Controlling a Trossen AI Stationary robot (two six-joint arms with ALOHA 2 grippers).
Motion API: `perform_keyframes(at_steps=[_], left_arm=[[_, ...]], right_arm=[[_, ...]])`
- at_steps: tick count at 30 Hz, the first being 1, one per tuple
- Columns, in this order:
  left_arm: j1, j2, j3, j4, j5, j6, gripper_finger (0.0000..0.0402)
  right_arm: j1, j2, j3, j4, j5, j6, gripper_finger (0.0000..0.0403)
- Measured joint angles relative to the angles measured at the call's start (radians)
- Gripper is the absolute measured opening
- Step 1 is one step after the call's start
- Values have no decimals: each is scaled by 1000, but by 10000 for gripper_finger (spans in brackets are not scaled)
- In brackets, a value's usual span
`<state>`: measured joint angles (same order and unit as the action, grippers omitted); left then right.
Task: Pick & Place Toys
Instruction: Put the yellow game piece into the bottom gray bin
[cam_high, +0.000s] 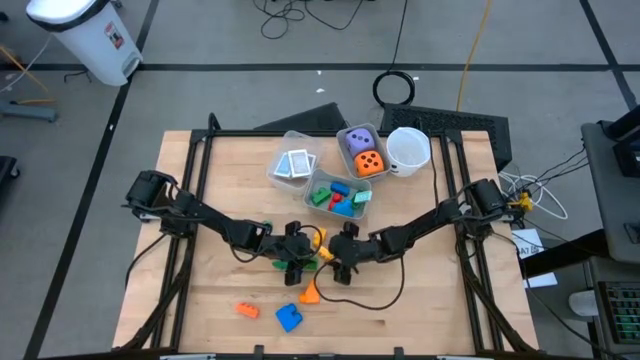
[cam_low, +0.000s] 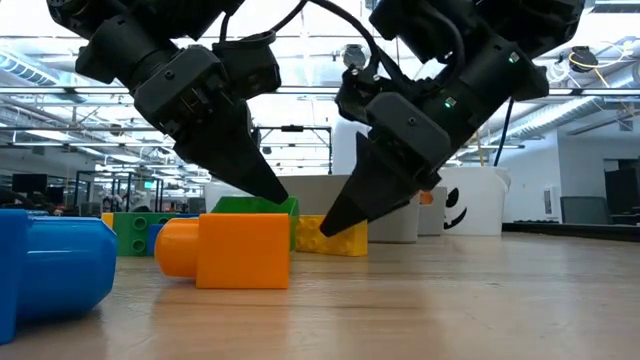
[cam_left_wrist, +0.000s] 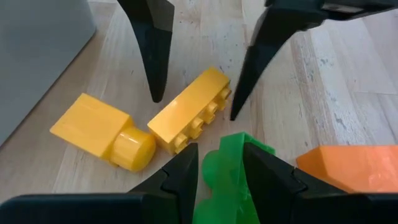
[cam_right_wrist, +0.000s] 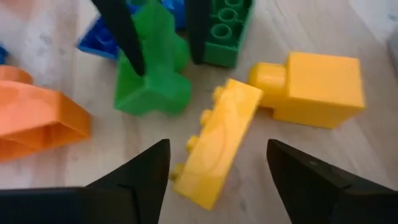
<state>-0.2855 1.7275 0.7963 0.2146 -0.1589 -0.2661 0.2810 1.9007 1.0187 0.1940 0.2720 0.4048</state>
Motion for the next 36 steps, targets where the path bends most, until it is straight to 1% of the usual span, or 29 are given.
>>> perform_keyframes(at_steps=[3,6,12,14,17,20,24,26,30,32,36], left_arm=[[0,0,0,0,0,-2,131],[0,0,0,0,0,-2,131],[0,0,0,0,0,-1,132],[0,0,0,0,0,-1,131],[0,0,0,0,0,-1,131],[0,0,0,1,0,-2,132],[0,0,0,5,0,-2,132],[0,0,0,10,0,-2,131],[0,0,0,18,0,-2,131],[0,0,0,21,0,-1,131],[0,0,0,23,0,-1,131]], right_arm=[[0,0,0,-21,17,-5,229],[-7,0,0,-20,16,-4,201],[-14,0,0,-21,14,-6,124],[-14,-1,0,-21,3,-27,96],[-14,-35,-1,-49,-20,-72,61],[-19,-81,-1,-76,-42,-91,59],[-20,-182,1,-120,-30,-124,59],[-20,-241,-1,-176,17,-152,64],[-47,-327,-1,-203,172,-222,74],[-85,-349,0,-186,198,-253,71],[-182,-346,-1,-197,180,-268,62]])
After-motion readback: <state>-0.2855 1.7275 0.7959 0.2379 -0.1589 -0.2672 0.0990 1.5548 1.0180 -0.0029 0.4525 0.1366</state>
